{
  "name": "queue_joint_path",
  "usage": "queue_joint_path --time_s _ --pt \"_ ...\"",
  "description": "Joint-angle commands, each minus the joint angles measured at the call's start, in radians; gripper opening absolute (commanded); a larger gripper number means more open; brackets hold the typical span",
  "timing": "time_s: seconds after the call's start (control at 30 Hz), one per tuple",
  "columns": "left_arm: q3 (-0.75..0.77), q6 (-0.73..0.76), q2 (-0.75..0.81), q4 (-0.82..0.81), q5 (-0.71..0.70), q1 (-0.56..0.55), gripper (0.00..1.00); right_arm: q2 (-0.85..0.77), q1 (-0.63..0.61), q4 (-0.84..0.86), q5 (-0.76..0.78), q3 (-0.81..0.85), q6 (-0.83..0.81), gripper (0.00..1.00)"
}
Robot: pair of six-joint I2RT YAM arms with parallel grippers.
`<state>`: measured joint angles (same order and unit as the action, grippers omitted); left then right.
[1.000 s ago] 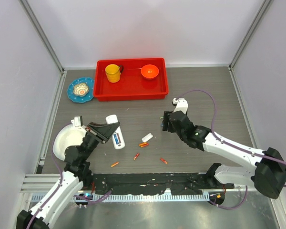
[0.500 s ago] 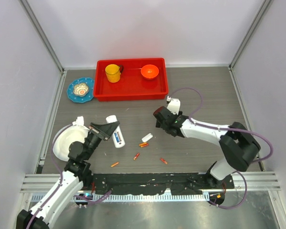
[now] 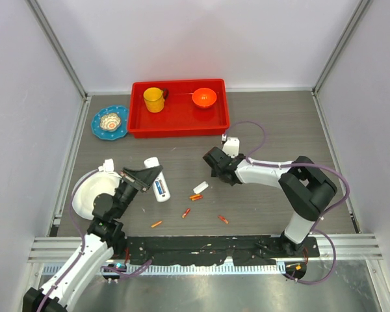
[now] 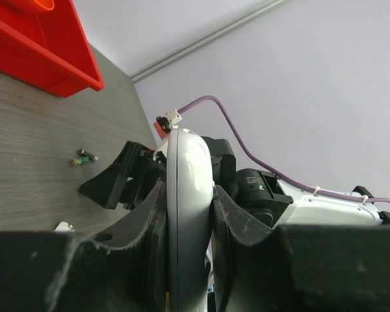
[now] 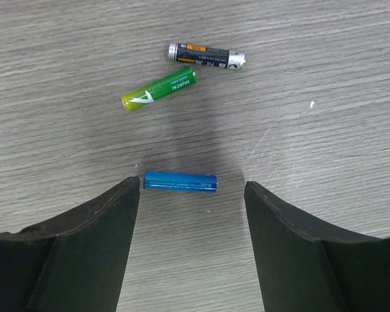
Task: Load the batteries into the remote control
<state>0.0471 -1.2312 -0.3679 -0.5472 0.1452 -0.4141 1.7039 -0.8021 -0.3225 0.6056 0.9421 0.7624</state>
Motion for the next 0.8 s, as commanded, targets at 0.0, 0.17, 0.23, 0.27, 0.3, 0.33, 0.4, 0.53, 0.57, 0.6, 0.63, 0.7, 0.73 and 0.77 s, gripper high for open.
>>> queue_joint_path --time_s 0.0,0.17,0.23,0.27,0.3,0.33,0.4,0.53,0.57,0.6,0.63,0.7,0.73,0.77 --pt "-0.041 -0.011 0.007 -0.025 -0.010 -0.002 0.00 0.022 0.003 0.019 0.028 0.004 0.026 0.70" --pt "-0.064 -0.030 0.009 -0.020 -0.021 -0.002 0.00 0.040 0.003 0.045 0.020 -0.011 0.020 0.68" --pt "-0.067 -0.034 0.014 -0.023 -0.021 0.000 0.00 0.045 0.003 0.056 0.016 -0.017 0.020 0.67" --pt "-0.067 -0.034 0.014 -0.023 -0.018 -0.002 0.00 0.045 0.001 0.062 0.011 -0.023 0.014 0.65" --pt "-0.067 -0.034 0.012 -0.022 -0.015 0.000 0.00 0.045 0.003 0.066 0.007 -0.026 0.012 0.63" --pt "-0.067 -0.034 0.011 -0.023 -0.013 -0.002 0.00 0.045 0.003 0.071 -0.001 -0.028 0.008 0.62" --pt "-0.069 -0.037 0.007 -0.023 -0.012 0.000 0.00 0.042 0.003 0.076 -0.007 -0.037 0.002 0.57" --pt "-0.067 -0.039 0.009 -0.023 -0.010 -0.003 0.00 0.037 0.001 0.094 -0.027 -0.061 -0.006 0.44" --pt "-0.067 -0.039 0.011 -0.023 -0.010 -0.002 0.00 0.033 0.003 0.099 -0.032 -0.072 -0.008 0.40" --pt "-0.070 -0.039 0.009 -0.023 -0.009 -0.003 0.00 0.030 0.003 0.100 -0.035 -0.075 -0.008 0.39" --pt "-0.070 -0.039 0.011 -0.022 -0.009 -0.003 0.00 0.028 0.003 0.102 -0.036 -0.080 -0.009 0.38" --pt "-0.072 -0.040 0.012 -0.022 -0.009 -0.003 0.00 0.013 0.003 0.105 -0.041 -0.092 -0.011 0.35" --pt "-0.070 -0.040 0.014 -0.020 -0.009 -0.003 0.00 0.001 0.003 0.108 -0.044 -0.097 -0.018 0.34" --pt "-0.070 -0.040 0.015 -0.022 -0.010 -0.003 0.00 -0.016 0.001 0.128 -0.058 -0.110 -0.029 0.31"
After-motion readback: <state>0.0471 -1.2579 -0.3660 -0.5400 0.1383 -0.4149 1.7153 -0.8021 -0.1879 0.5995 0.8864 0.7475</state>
